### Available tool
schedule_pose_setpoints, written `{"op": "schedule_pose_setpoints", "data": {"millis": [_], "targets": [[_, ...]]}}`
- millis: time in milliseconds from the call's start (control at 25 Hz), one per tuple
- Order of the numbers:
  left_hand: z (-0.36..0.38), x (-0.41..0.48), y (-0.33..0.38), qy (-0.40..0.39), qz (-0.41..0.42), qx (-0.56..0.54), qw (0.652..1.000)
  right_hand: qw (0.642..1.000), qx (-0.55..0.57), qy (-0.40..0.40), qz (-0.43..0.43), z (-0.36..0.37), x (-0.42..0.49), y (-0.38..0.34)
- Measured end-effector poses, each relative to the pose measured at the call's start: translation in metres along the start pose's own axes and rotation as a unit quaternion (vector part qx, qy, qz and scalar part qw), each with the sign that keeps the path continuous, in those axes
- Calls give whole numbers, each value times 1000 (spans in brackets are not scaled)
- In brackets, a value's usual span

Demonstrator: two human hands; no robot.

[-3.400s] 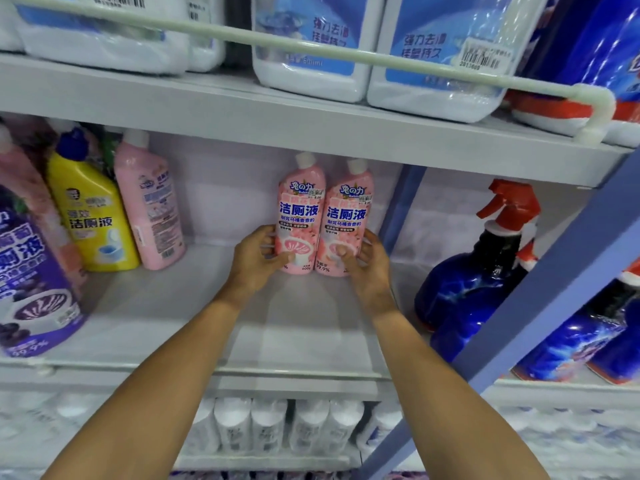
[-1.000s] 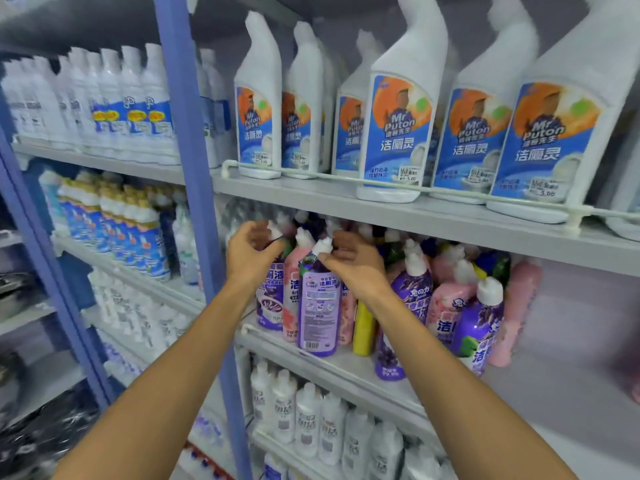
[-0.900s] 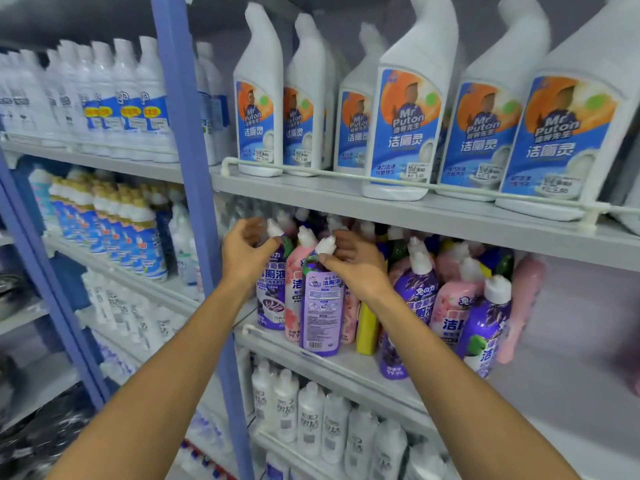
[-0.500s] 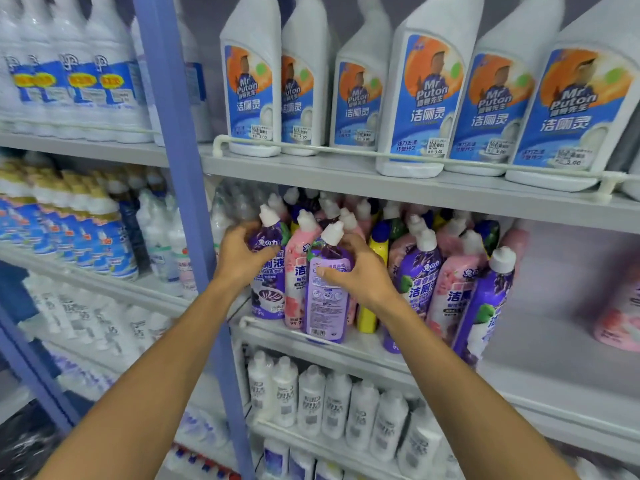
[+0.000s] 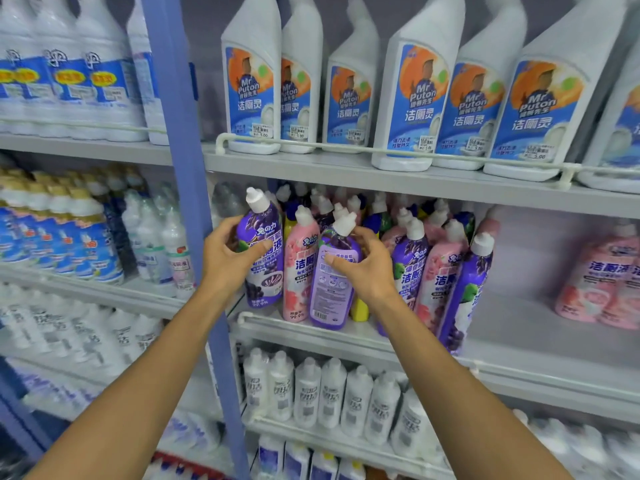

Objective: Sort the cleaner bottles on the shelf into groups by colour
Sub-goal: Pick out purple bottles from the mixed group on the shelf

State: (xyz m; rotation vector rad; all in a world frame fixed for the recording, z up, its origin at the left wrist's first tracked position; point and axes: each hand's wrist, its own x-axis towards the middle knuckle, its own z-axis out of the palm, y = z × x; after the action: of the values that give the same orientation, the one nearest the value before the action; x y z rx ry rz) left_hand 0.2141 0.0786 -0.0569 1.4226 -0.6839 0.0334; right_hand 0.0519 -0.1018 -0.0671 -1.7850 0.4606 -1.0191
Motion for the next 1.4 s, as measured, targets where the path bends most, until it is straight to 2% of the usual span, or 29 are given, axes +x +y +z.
{"op": "schedule_pose_setpoints", "data": {"millis": [320,520,680,1000,1200,1400], "targets": [[33,-48,44,-39,-26,-79,996,990,138,26,-5,-51,-18,-40],[112,-92,79,-84,-19,-100,991,995,85,9,-56,-124,-42,-43],[184,-128,97,-113,-33,-117,986,996,73,23,-40,-211,-49,-36],[347,-189,108,-100,-59,-125,985,996,26,72,-44,-368,-49,1],[419,-198,95,-85,-69,-81,991,991,-7,134,0,-397,-31,46],[443,-185,69,-55,-56,16,997,987,-38,155,3,-393,-16,80]]}}
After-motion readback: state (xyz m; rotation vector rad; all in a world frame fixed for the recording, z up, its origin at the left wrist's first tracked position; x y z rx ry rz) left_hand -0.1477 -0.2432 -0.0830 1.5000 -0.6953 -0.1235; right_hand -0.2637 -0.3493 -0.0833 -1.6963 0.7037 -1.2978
